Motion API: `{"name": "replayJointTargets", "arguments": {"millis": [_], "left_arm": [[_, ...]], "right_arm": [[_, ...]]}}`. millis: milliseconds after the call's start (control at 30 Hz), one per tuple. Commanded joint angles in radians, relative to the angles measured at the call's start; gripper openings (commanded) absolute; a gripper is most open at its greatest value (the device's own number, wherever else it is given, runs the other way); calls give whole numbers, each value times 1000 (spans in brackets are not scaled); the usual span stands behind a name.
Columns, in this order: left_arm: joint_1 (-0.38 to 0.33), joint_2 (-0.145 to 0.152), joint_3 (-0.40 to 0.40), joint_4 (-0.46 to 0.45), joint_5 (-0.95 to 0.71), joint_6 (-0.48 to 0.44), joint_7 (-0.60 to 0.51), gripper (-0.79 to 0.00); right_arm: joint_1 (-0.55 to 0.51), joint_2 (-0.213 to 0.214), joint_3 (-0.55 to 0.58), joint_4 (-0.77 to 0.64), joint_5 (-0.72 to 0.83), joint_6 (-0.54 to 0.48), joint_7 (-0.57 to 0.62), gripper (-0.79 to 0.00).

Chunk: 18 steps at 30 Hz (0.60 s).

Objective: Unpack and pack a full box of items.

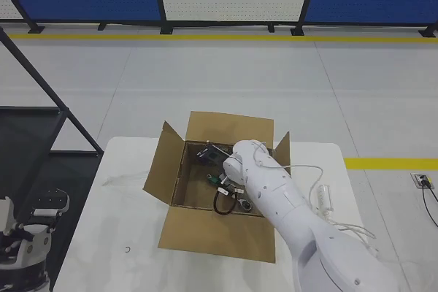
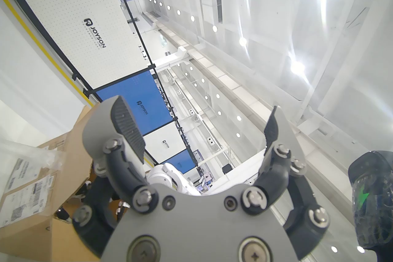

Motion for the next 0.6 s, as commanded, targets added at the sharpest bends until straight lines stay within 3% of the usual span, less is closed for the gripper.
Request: {"name": "replayJointTargets", "arguments": {"millis": [0,567], "left_arm": [[0,0,0,0,0,0,0,0],[0,0,0,0,0,0,0,0]], "right_arm": [[8,8,10,4,9,-29,-19,-446],[33,83,67,-13,29,-233,-292,-431]]}}
